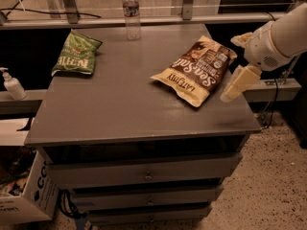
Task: Move brown chip bag near green jalapeno chip bag
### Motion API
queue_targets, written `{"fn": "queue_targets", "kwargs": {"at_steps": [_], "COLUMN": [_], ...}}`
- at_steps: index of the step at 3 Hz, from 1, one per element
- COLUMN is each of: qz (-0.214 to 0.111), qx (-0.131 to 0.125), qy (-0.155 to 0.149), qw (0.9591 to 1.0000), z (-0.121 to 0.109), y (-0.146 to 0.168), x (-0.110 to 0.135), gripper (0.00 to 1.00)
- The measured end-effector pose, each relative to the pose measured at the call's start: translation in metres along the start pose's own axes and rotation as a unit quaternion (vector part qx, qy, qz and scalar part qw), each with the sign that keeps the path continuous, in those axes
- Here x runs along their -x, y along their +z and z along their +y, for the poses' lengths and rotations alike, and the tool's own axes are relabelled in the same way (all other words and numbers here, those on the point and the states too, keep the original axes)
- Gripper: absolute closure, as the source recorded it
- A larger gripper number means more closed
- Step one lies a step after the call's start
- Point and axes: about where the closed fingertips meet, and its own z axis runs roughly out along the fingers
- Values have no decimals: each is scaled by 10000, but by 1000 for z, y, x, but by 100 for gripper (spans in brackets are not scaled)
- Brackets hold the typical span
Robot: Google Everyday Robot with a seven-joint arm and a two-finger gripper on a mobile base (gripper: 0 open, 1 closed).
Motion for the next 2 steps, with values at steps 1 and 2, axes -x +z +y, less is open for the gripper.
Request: {"fn": "queue_targets", "kwargs": {"at_steps": [1, 2], "qz": [-1, -138], "qx": [0, -17], "qy": [0, 31], "qw": [10000, 9999], "z": [0, -3], "y": [0, 2], "x": [0, 1], "gripper": [0, 0]}}
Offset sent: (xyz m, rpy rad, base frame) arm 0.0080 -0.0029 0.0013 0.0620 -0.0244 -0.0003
